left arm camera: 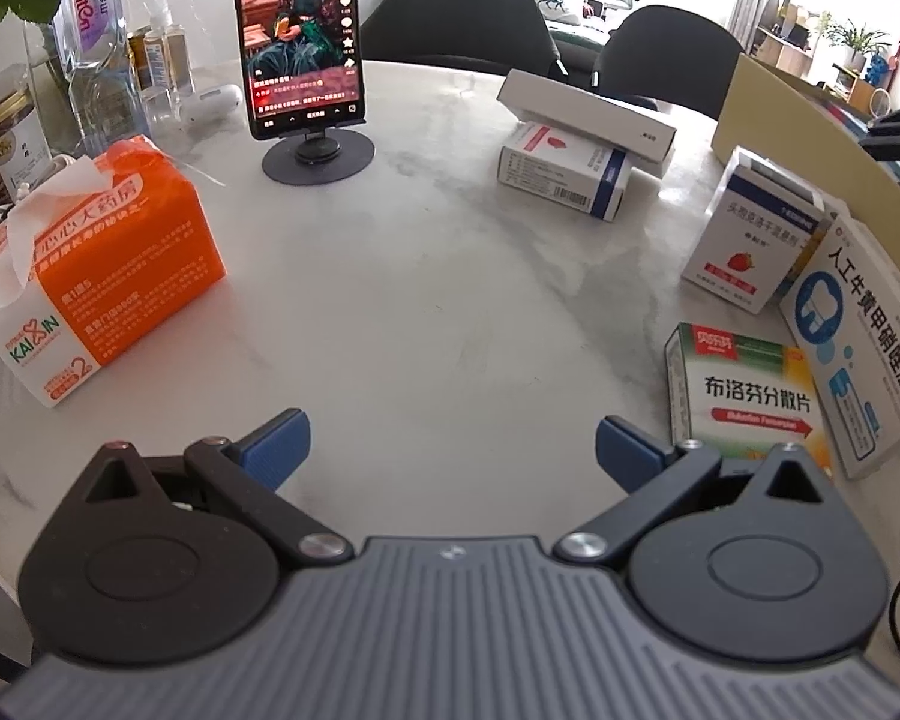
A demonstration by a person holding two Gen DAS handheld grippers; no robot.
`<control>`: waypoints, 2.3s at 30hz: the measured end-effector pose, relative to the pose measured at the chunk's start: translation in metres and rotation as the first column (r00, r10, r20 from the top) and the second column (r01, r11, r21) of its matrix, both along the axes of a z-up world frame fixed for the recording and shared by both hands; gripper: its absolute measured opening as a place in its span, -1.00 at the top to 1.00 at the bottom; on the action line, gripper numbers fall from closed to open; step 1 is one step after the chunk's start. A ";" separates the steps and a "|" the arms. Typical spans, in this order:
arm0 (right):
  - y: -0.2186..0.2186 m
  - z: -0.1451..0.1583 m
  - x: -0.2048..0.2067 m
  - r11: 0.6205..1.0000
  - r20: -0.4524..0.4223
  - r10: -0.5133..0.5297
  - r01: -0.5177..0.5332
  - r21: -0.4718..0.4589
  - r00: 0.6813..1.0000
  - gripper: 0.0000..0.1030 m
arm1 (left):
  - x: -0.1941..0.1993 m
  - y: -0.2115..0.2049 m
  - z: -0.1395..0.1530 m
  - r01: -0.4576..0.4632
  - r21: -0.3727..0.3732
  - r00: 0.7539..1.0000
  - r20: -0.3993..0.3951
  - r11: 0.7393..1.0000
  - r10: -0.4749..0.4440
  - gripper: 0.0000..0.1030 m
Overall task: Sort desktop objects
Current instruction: 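Lower the teal box into the beige box beside the white box, then open the right gripper to release the teal box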
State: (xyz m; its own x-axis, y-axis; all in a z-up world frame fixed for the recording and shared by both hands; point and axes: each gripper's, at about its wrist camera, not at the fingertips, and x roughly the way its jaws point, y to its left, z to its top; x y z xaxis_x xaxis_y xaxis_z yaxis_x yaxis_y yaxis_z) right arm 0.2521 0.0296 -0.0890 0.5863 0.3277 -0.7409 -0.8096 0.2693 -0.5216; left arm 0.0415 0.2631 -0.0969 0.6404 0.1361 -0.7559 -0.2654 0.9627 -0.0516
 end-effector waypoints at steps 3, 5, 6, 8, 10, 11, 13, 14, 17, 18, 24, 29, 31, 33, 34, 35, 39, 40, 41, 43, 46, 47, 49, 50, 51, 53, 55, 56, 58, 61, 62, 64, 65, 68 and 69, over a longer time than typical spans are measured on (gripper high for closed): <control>0.003 -0.003 -0.001 0.999 0.067 -0.012 0.015 -0.037 0.998 0.41 | -0.001 0.001 -0.001 -0.003 -0.001 1.000 -0.001 1.000 0.003 -1.00; 0.006 -0.004 -0.001 0.998 0.091 -0.018 0.023 -0.053 0.996 0.41 | -0.002 0.002 -0.001 -0.006 -0.003 1.000 0.000 1.000 0.006 -1.00; 0.006 -0.005 -0.002 0.998 0.092 -0.018 0.024 -0.059 0.996 0.40 | -0.002 0.002 -0.001 -0.008 -0.004 1.000 0.001 1.000 0.008 -1.00; 0.006 -0.003 -0.001 0.998 0.086 -0.020 0.024 -0.056 0.996 0.30 | -0.003 0.003 -0.001 -0.011 -0.006 1.000 0.002 1.000 0.011 -1.00; 0.001 0.004 0.000 0.999 0.078 -0.029 0.031 -0.025 0.997 0.22 | -0.003 0.004 -0.001 -0.013 -0.008 1.000 0.003 1.000 0.013 -1.00; -0.001 0.008 0.000 0.999 0.075 -0.034 0.034 -0.007 0.997 0.18 | -0.003 0.005 -0.002 -0.013 -0.009 1.000 0.004 1.000 0.013 -1.00; -0.007 0.017 -0.001 0.999 0.076 -0.044 0.041 0.032 0.996 -0.03 | -0.003 0.005 -0.002 -0.011 -0.013 1.000 0.006 1.000 0.012 -1.00; -0.010 0.021 -0.002 0.998 0.079 -0.045 0.041 0.050 0.996 -0.08 | -0.003 0.005 -0.002 -0.010 -0.015 1.000 0.008 1.000 0.010 -1.00; -0.019 0.033 -0.009 0.995 0.090 -0.037 0.029 0.091 0.995 -0.20 | -0.003 0.005 -0.004 -0.007 -0.021 1.000 0.009 1.000 0.007 -1.00; -0.022 0.037 -0.012 0.995 0.094 -0.036 0.026 0.100 0.995 -0.22 | -0.003 0.005 -0.005 -0.006 -0.023 1.000 0.009 1.000 0.007 -1.00; -0.034 0.041 -0.027 0.996 0.088 0.000 -0.008 0.088 0.996 -0.25 | -0.002 0.004 -0.007 -0.005 -0.027 1.000 0.005 1.000 0.005 -1.00; -0.030 0.028 -0.029 0.999 0.084 0.027 -0.028 0.021 0.996 -0.20 | -0.001 0.004 -0.007 -0.003 -0.024 1.000 0.004 1.000 0.003 -1.00; -0.027 0.021 -0.026 1.000 0.097 0.019 -0.019 -0.007 0.995 -0.16 | -0.001 0.004 -0.007 -0.005 -0.021 1.000 0.001 1.000 0.005 -1.00; -0.025 0.016 -0.022 1.000 0.106 0.013 -0.011 -0.019 0.994 -0.14 | -0.001 0.005 -0.007 -0.009 -0.019 1.000 -0.001 1.000 0.009 -1.00; -0.024 0.016 -0.020 1.000 0.102 0.009 -0.008 -0.013 0.995 -0.13 | -0.001 0.006 -0.007 -0.012 -0.018 1.000 -0.002 1.000 0.012 -1.00; -0.024 0.016 -0.018 1.000 0.097 0.002 -0.001 -0.005 0.995 -0.14 | 0.000 0.007 -0.007 -0.014 -0.017 1.000 -0.003 1.000 0.014 -1.00; -0.021 0.015 -0.010 0.999 0.103 -0.031 0.032 0.000 0.994 -0.12 | 0.001 0.007 -0.007 -0.018 -0.016 1.000 -0.005 1.000 0.018 -1.00; -0.021 0.015 -0.008 0.999 0.105 -0.040 0.040 -0.001 0.994 -0.11 | 0.001 0.007 -0.008 -0.017 -0.016 1.000 -0.006 1.000 0.017 -1.00; -0.020 0.014 -0.006 0.999 0.107 -0.052 0.052 -0.001 0.993 -0.11 | 0.002 0.007 -0.008 -0.016 -0.017 1.000 -0.007 1.000 0.016 -1.00; -0.019 0.014 0.000 0.997 0.110 -0.078 0.078 -0.002 0.991 -0.10 | 0.002 0.007 -0.009 -0.014 -0.018 1.000 -0.011 1.000 0.014 -1.00; -0.018 0.012 0.008 0.993 0.119 -0.119 0.120 -0.006 0.986 -0.10 | 0.003 0.008 -0.010 -0.013 -0.019 1.000 -0.013 1.000 0.013 -1.00; -0.019 0.012 0.010 0.992 0.113 -0.129 0.130 0.001 0.985 -0.11 | 0.003 0.008 -0.010 -0.014 -0.020 1.000 -0.012 1.000 0.013 -1.00; -0.019 0.013 0.011 0.989 0.099 -0.146 0.145 0.017 0.984 -0.11 | 0.003 0.009 -0.010 -0.014 -0.020 1.000 -0.011 1.000 0.014 -1.00; -0.019 0.013 0.011 0.988 0.097 -0.154 0.152 0.020 0.983 -0.11 | 0.003 0.009 -0.009 -0.014 -0.019 1.000 -0.010 1.000 0.014 -1.00; -0.019 0.013 0.011 0.987 0.095 -0.161 0.159 0.022 0.982 -0.12 | 0.003 0.009 -0.009 -0.013 -0.019 1.000 -0.009 1.000 0.013 -1.00; -0.017 0.013 0.009 0.987 0.098 -0.163 0.163 0.015 0.982 -0.12 | 0.003 0.009 -0.008 -0.011 -0.019 1.000 -0.006 1.000 0.011 -1.00; -0.018 0.016 0.007 0.986 0.086 -0.165 0.163 0.025 0.983 -0.13 | 0.002 0.010 -0.006 -0.011 -0.017 1.000 -0.003 1.000 0.011 -1.00; -0.019 0.018 0.007 0.985 0.079 -0.171 0.168 0.039 0.982 -0.14 | 0.002 0.010 -0.006 -0.011 -0.017 1.000 -0.001 1.000 0.011 -1.00; -0.023 0.023 0.005 0.981 0.063 -0.187 0.182 0.072 0.980 -0.20 | 0.001 0.011 -0.005 -0.014 -0.017 1.000 0.003 1.000 0.014 -1.00; -0.030 0.031 0.002 0.967 0.036 -0.227 0.221 0.124 0.973 -0.34 | -0.002 0.012 -0.003 -0.014 -0.018 1.000 0.010 1.000 0.014 -1.00; -0.033 0.033 0.000 0.962 0.031 -0.240 0.234 0.142 0.970 -0.36 | -0.002 0.011 -0.002 -0.013 -0.018 1.000 0.011 1.000 0.013 -1.00; -0.039 0.038 -0.004 0.950 0.023 -0.265 0.257 0.176 0.964 -0.43 | -0.003 0.011 -0.001 -0.010 -0.018 1.000 0.015 1.000 0.011 -1.00; -0.042 0.041 -0.006 0.944 0.017 -0.275 0.267 0.193 0.961 -0.46 | -0.004 0.011 0.000 -0.009 -0.018 1.000 0.017 1.000 0.010 -1.00; -0.053 0.050 -0.015 0.918 0.001 -0.309 0.298 0.261 0.951 -0.56 | -0.003 0.011 0.002 -0.005 -0.020 1.000 0.022 1.000 0.006 -1.00; -0.058 0.053 -0.018 0.907 -0.004 -0.323 0.311 0.284 0.946 -0.59 | -0.002 0.011 0.003 -0.002 -0.019 1.000 0.024 1.000 0.002 -1.00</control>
State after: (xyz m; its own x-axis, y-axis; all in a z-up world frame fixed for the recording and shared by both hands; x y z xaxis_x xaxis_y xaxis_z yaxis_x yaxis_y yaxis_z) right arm 0.2337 -0.0280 -0.0357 0.7221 0.3077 -0.6195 -0.6365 0.6463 -0.4209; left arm 0.0395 0.2742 -0.0938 0.6579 0.1231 -0.7430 -0.2659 0.9610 -0.0762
